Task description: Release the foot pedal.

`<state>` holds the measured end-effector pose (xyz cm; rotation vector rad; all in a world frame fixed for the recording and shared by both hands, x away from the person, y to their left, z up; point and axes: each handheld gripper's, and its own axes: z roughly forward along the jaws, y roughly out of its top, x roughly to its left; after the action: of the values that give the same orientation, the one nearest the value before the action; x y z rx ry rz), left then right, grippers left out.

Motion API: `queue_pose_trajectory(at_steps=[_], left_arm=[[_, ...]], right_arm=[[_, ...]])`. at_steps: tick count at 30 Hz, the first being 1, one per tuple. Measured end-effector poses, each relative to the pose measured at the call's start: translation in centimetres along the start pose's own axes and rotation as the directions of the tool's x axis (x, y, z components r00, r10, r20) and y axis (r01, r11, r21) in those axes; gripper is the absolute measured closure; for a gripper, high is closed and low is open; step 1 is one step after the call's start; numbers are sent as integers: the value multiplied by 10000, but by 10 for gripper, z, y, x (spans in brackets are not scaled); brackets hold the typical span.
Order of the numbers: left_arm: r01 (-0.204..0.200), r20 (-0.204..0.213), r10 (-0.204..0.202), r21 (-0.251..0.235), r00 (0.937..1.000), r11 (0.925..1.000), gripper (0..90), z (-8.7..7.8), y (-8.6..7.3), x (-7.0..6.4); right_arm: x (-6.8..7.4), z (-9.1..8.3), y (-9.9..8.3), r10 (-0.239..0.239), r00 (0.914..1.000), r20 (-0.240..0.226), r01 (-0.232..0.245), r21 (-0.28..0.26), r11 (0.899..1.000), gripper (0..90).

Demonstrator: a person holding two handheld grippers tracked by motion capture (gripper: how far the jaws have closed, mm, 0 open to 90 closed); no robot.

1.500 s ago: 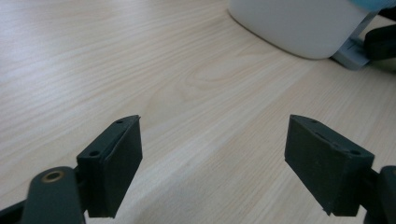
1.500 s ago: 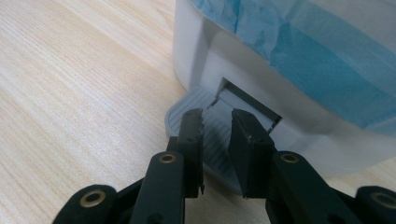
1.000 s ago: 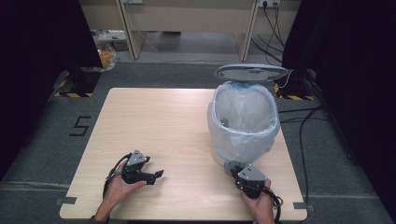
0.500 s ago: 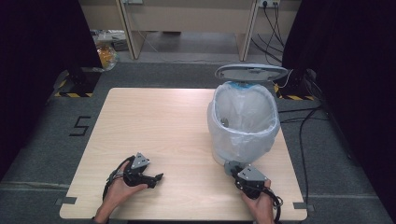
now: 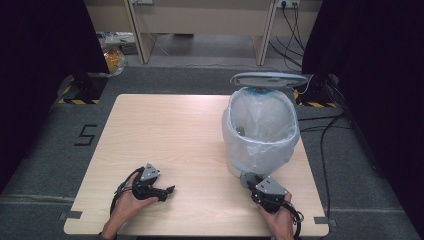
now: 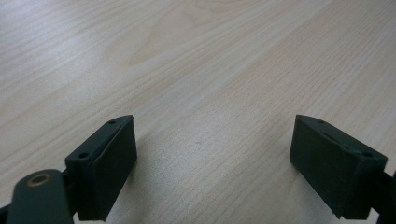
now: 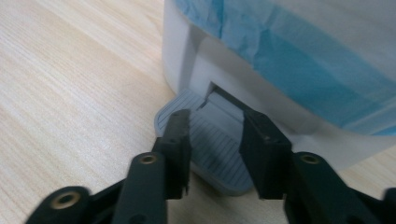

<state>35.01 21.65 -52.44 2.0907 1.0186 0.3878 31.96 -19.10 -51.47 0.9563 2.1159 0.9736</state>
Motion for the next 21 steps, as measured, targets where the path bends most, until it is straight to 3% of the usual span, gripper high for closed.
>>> queue_pose_trajectory(at_steps=[4,6,8,21], left_arm=[[7,-2,-7,-5,10000,10000,144,0,0,0],[11,6,-11,5,10000,10000,144,0,0,0],[29,-5,-29,7,10000,10000,144,0,0,0],[15,-10,-15,34,10000,10000,144,0,0,0]], right_arm=[[1,-3,0,214,9997,-148,-214,-55,9998,491],[5,-7,-1,-74,9999,150,78,-233,9997,490],[6,-9,1,-97,9998,162,101,-248,9996,494],[-2,-28,-17,740,9973,40,-740,-80,9972,417]])
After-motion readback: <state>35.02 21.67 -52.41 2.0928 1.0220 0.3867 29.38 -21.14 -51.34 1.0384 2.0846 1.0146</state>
